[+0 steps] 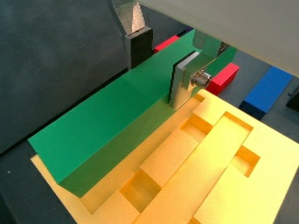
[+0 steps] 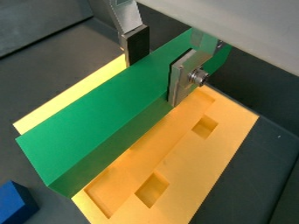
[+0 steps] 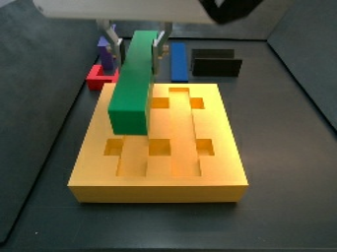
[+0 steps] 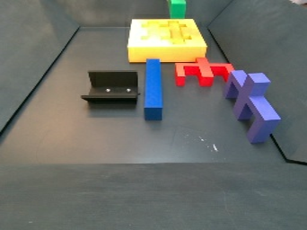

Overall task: Pick up the green object. Move up. Move to above the board. Insert the green object.
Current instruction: Insert the green object.

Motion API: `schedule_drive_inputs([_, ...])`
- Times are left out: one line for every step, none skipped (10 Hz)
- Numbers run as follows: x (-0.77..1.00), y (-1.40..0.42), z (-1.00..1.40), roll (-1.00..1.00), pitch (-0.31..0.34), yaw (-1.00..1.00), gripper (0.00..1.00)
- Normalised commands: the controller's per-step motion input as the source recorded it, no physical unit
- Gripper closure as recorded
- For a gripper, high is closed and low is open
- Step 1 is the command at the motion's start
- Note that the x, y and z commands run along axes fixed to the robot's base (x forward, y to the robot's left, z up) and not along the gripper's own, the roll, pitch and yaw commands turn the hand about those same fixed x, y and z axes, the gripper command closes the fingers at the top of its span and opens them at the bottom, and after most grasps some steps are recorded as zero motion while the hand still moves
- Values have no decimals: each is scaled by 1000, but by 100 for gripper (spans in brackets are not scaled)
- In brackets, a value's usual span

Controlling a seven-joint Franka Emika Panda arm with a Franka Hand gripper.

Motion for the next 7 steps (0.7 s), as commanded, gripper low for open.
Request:
schedule_drive_inputs([77,-40,-683,170,-86,0,100])
schedule_drive_inputs([0,0,-623,84,-53,0,100])
schedule_drive_inputs([-26,0,-623,0,-90,0,100])
schedule_drive_inputs([-54,0,-600,-39,-97,0,100])
schedule_drive_inputs([-171,0,-486,-77,-103,0,100])
schedule_drive_inputs([-117,0,-369,-51,-69,0,100])
schedule_drive_inputs([-174,0,-337,-33,-64,0,100])
